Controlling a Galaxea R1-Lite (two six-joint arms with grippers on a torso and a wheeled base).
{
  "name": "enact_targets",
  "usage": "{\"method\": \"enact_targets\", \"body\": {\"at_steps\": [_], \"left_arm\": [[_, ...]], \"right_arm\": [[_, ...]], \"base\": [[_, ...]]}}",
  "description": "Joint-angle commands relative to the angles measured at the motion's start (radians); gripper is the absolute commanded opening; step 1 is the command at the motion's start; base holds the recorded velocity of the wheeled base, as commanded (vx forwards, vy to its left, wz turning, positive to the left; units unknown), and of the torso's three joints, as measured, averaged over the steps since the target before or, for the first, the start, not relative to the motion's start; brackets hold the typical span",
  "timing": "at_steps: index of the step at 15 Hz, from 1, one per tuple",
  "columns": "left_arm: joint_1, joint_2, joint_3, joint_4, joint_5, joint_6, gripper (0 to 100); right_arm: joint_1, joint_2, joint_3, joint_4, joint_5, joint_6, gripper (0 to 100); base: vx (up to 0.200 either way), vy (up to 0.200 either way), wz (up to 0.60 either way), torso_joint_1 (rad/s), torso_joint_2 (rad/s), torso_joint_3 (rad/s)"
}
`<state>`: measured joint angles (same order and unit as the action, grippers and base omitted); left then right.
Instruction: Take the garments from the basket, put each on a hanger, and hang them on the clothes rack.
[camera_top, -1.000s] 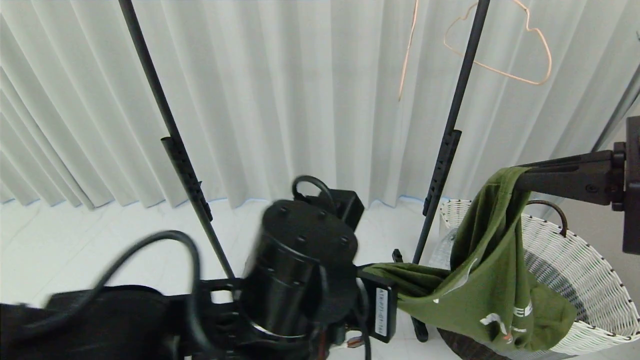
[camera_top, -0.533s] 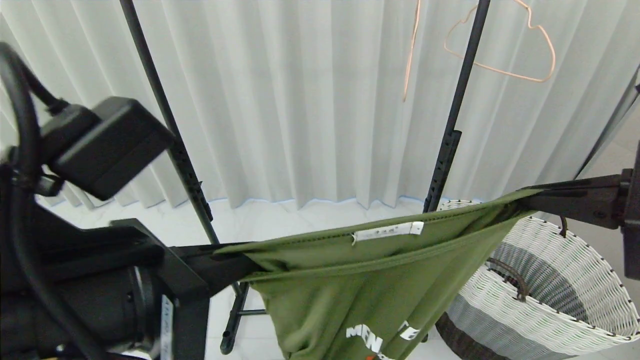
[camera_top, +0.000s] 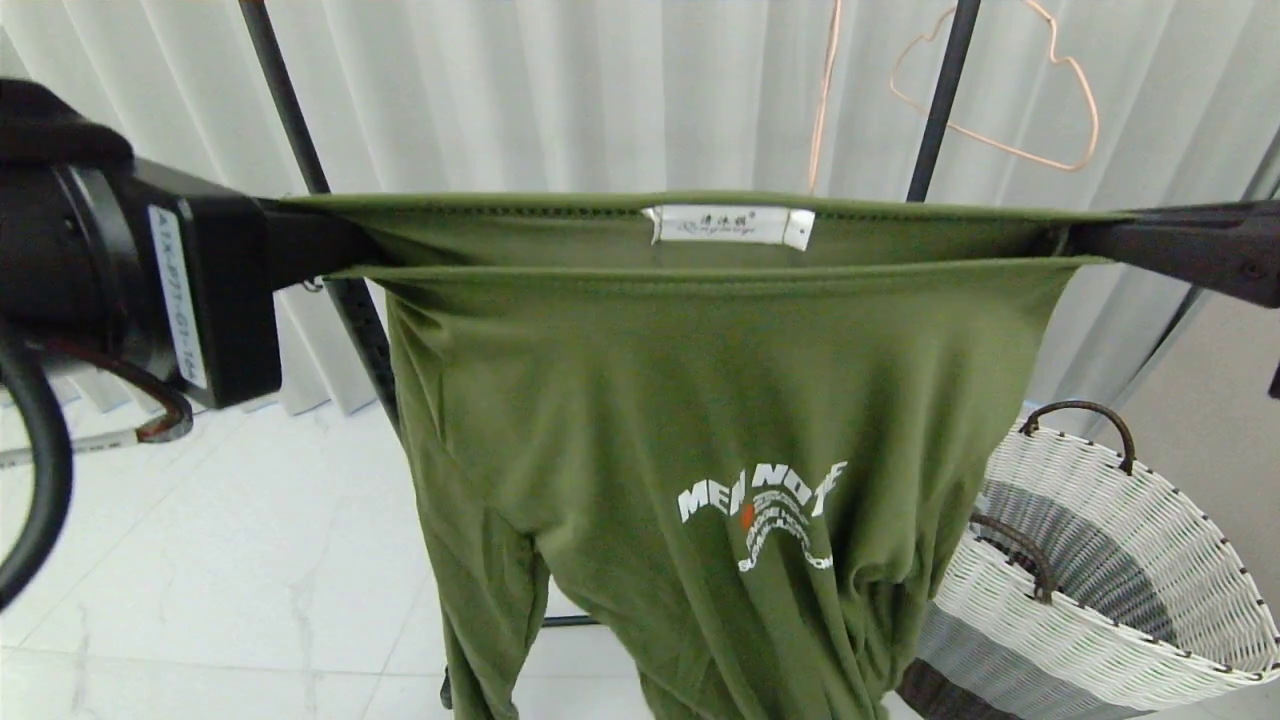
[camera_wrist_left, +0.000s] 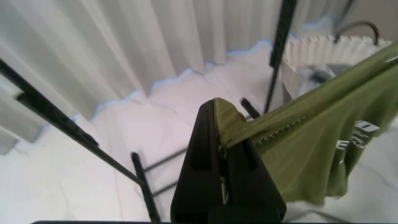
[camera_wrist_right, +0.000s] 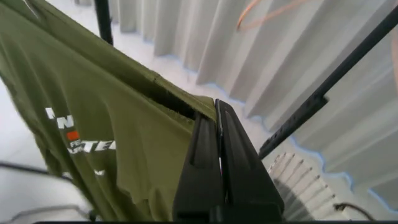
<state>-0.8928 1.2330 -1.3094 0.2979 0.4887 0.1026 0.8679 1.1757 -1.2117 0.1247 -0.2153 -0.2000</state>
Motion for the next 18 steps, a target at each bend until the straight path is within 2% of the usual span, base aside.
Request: {"method": "enact_targets", "body": {"at_steps": [1, 5, 7, 8, 10, 11, 13, 14, 15, 18], "left_arm": [[0.014, 0.025, -0.045, 0.001, 0.002, 0.005, 0], [-0.048, 0.014, -0.028, -0.002, -0.006, -0.006, 0], [-0.061, 0.008, -0.018, -0.003, -0.002, -0.020, 0], [-0.063, 0.006, -0.013, -0.009, -0.002, -0.021, 0], [-0.071, 0.014, -0.008, -0.032, 0.007, -0.020, 0], [-0.087, 0.019, -0.001, -0.039, 0.033, -0.020, 0], [-0.094, 0.049, -0.001, -0.066, 0.099, -0.023, 0], [-0.097, 0.077, -0.016, -0.126, 0.111, -0.020, 0], [-0.098, 0.105, -0.036, -0.171, 0.111, -0.018, 0], [-0.092, 0.169, -0.096, -0.238, 0.111, -0.020, 0]], "right_arm": [[0.000, 0.022, -0.058, 0.000, -0.006, -0.004, 0], [-0.001, 0.013, -0.088, 0.010, -0.010, -0.006, 0], [-0.001, -0.030, -0.115, 0.144, -0.038, -0.004, 0], [-0.001, -0.068, -0.131, 0.237, -0.035, -0.004, 0], [0.010, -0.127, -0.131, 0.340, -0.033, 0.001, 0], [0.049, -0.150, -0.120, 0.400, -0.027, 0.004, 0], [0.172, -0.162, -0.092, 0.437, -0.004, 0.024, 0], [0.272, -0.148, -0.077, 0.434, -0.004, 0.057, 0], [0.326, -0.133, -0.077, 0.432, -0.004, 0.077, 0], [0.402, -0.096, -0.081, 0.423, -0.004, 0.085, 0]], "base": [[0.000, 0.000, 0.00, 0.000, 0.00, 0.000], [0.000, 0.000, 0.00, 0.000, 0.00, 0.000], [0.000, 0.000, 0.00, 0.000, 0.00, 0.000], [0.000, 0.000, 0.00, 0.000, 0.00, 0.000], [0.000, 0.000, 0.00, 0.000, 0.00, 0.000], [0.000, 0.000, 0.00, 0.000, 0.00, 0.000], [0.000, 0.000, 0.00, 0.000, 0.00, 0.000], [0.000, 0.000, 0.00, 0.000, 0.00, 0.000], [0.000, 0.000, 0.00, 0.000, 0.00, 0.000], [0.000, 0.000, 0.00, 0.000, 0.00, 0.000]]}}
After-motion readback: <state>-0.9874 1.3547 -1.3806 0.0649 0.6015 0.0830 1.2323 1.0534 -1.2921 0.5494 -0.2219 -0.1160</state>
